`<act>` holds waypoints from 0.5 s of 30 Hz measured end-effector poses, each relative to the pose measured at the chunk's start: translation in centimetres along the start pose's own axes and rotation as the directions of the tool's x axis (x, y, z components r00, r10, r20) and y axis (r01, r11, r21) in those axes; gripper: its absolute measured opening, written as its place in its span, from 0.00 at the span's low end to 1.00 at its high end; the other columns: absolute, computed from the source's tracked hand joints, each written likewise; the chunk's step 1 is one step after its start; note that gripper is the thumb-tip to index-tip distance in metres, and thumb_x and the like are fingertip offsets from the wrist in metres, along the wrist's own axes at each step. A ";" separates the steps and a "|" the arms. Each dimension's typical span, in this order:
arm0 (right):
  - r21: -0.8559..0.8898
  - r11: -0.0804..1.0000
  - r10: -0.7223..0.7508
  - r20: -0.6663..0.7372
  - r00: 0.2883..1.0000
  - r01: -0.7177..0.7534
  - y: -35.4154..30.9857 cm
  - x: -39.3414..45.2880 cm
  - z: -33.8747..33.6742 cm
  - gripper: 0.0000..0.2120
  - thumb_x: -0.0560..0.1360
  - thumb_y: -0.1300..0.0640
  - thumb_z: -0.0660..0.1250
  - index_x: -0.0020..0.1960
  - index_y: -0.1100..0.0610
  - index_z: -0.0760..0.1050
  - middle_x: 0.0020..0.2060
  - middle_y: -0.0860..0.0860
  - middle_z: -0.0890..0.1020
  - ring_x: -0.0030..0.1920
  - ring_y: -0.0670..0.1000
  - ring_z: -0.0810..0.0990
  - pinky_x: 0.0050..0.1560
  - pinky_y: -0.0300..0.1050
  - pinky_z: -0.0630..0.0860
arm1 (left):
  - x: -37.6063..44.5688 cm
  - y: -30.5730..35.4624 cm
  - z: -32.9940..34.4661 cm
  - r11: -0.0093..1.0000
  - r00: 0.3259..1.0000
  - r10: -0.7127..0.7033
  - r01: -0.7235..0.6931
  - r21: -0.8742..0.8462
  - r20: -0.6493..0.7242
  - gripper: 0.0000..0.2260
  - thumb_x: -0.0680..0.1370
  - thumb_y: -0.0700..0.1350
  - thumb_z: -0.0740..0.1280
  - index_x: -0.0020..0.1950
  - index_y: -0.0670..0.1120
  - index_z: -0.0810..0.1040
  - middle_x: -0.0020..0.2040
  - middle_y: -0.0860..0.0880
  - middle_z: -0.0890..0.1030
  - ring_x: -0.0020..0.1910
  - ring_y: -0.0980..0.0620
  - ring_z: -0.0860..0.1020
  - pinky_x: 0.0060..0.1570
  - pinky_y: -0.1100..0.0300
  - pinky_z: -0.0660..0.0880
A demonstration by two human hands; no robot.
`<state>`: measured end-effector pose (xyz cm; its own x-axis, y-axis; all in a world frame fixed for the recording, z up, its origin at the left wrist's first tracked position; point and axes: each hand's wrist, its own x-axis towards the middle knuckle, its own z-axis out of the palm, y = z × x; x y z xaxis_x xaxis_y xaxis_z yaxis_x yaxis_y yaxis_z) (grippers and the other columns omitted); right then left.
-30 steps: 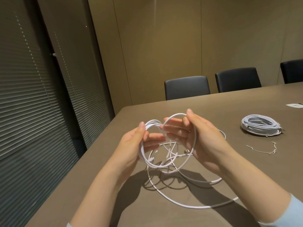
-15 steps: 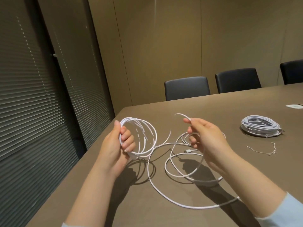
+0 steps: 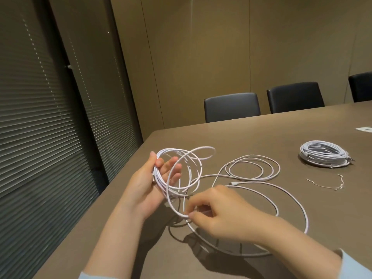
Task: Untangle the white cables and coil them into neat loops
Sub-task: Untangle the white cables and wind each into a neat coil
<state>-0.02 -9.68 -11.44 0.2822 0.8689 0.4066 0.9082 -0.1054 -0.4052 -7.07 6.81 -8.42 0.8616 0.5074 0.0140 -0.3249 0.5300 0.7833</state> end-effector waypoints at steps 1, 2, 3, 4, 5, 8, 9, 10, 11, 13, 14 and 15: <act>-0.003 1.000 0.020 0.020 1.000 -0.020 0.0 0.0 -0.1 0.04 0.73 0.50 0.64 0.44 0.44 0.78 0.26 0.40 0.74 0.31 0.45 0.70 0.34 0.41 0.66 | 0.0 0.1 -0.1 1.000 1.000 -0.011 0.011 -0.010 0.011 0.18 0.82 0.54 0.57 0.35 0.46 0.67 0.37 0.46 0.81 0.32 0.50 0.82 0.31 0.60 0.80; -0.008 0.999 0.045 0.044 0.998 -0.045 0.0 0.0 -0.2 0.05 0.73 0.50 0.64 0.44 0.44 0.78 0.26 0.42 0.74 0.31 0.45 0.71 0.34 0.40 0.66 | -0.1 0.2 -0.1 1.000 0.999 -0.023 0.023 -0.014 0.023 0.18 0.82 0.54 0.57 0.35 0.46 0.67 0.34 0.47 0.79 0.30 0.52 0.81 0.31 0.62 0.80; -0.023 0.997 0.073 0.068 0.995 -0.071 0.0 -0.1 -0.2 0.05 0.73 0.50 0.64 0.45 0.45 0.79 0.27 0.43 0.75 0.32 0.45 0.72 0.35 0.39 0.67 | -0.2 0.2 0.0 0.999 0.999 -0.032 0.033 -0.010 0.032 0.18 0.82 0.55 0.57 0.35 0.47 0.67 0.32 0.49 0.77 0.28 0.53 0.79 0.30 0.63 0.79; -0.042 0.994 0.105 0.087 0.991 -0.102 0.1 -0.1 -0.2 0.06 0.73 0.50 0.64 0.46 0.45 0.79 0.28 0.44 0.76 0.34 0.45 0.73 0.36 0.39 0.67 | -0.2 0.3 0.1 0.999 0.999 -0.035 0.035 0.006 0.037 0.18 0.81 0.55 0.58 0.35 0.47 0.67 0.31 0.50 0.74 0.26 0.55 0.77 0.28 0.65 0.77; -0.057 0.989 0.138 0.099 0.985 -0.133 0.1 0.0 -0.2 0.06 0.73 0.50 0.63 0.46 0.47 0.79 0.30 0.44 0.77 0.36 0.46 0.75 0.37 0.40 0.68 | -0.3 0.2 0.1 0.999 0.998 -0.032 0.030 0.026 0.045 0.18 0.81 0.55 0.58 0.35 0.47 0.67 0.31 0.50 0.73 0.24 0.56 0.75 0.27 0.65 0.76; -0.027 0.962 0.272 0.122 0.955 -0.270 0.8 0.1 -0.2 0.07 0.75 0.52 0.63 0.44 0.52 0.79 0.35 0.46 0.79 0.34 0.49 0.78 0.35 0.40 0.72 | -0.7 0.2 0.5 0.997 0.997 -0.022 0.016 0.078 0.076 0.18 0.82 0.54 0.57 0.34 0.47 0.67 0.28 0.50 0.71 0.26 0.53 0.78 0.28 0.63 0.79; 0.032 0.939 0.336 0.135 0.932 -0.343 1.3 0.2 -0.2 0.07 0.75 0.54 0.63 0.43 0.54 0.79 0.35 0.48 0.79 0.30 0.48 0.77 0.32 0.39 0.72 | -0.8 0.2 0.6 0.995 0.997 -0.013 0.005 0.100 0.081 0.19 0.82 0.54 0.57 0.33 0.46 0.67 0.27 0.49 0.71 0.30 0.50 0.81 0.32 0.60 0.81; 0.103 0.906 0.396 0.141 0.907 -0.411 1.9 0.3 -0.4 0.07 0.76 0.56 0.63 0.43 0.56 0.78 0.35 0.51 0.80 0.25 0.47 0.76 0.28 0.38 0.72 | -1.0 0.2 0.7 0.992 0.996 -0.001 -0.010 0.127 0.085 0.20 0.82 0.54 0.56 0.32 0.46 0.68 0.26 0.49 0.71 0.34 0.48 0.83 0.35 0.57 0.82; 0.152 0.874 0.447 0.120 0.886 -0.462 2.5 0.4 -0.5 0.08 0.76 0.57 0.62 0.42 0.58 0.76 0.34 0.52 0.80 0.24 0.47 0.74 0.26 0.37 0.71 | -1.1 0.2 0.8 0.987 0.996 0.010 -0.024 0.158 0.090 0.21 0.82 0.54 0.56 0.32 0.46 0.68 0.26 0.49 0.70 0.36 0.47 0.83 0.35 0.57 0.82; 0.143 0.857 0.499 0.016 0.867 -0.496 3.7 0.7 -1.0 0.09 0.76 0.57 0.62 0.39 0.61 0.74 0.33 0.56 0.80 0.26 0.49 0.73 0.28 0.38 0.69 | -1.1 0.3 0.7 0.971 0.995 0.013 -0.037 0.237 0.102 0.20 0.82 0.54 0.56 0.33 0.47 0.66 0.25 0.49 0.69 0.30 0.50 0.80 0.28 0.62 0.77; 0.096 0.860 0.506 -0.046 0.861 -0.501 4.3 0.8 -1.2 0.10 0.76 0.58 0.62 0.39 0.62 0.74 0.34 0.58 0.80 0.29 0.51 0.73 0.30 0.41 0.69 | -1.2 0.3 0.7 0.962 0.993 0.007 -0.038 0.271 0.116 0.19 0.82 0.54 0.56 0.33 0.47 0.65 0.25 0.50 0.67 0.26 0.52 0.75 0.25 0.64 0.73; 0.050 0.862 0.507 -0.107 0.855 -0.504 4.8 1.0 -1.4 0.09 0.75 0.59 0.62 0.38 0.62 0.75 0.36 0.59 0.81 0.33 0.54 0.75 0.33 0.43 0.70 | -1.2 0.3 0.7 0.955 0.991 -0.005 -0.035 0.294 0.135 0.19 0.82 0.54 0.56 0.34 0.47 0.64 0.25 0.50 0.65 0.23 0.53 0.71 0.24 0.64 0.69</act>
<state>5.04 -10.04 -11.85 0.7347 0.6381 0.2303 0.6251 -0.5049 -0.5953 -7.93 5.90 -7.80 0.9082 0.4078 0.0937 -0.2257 0.2887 0.9304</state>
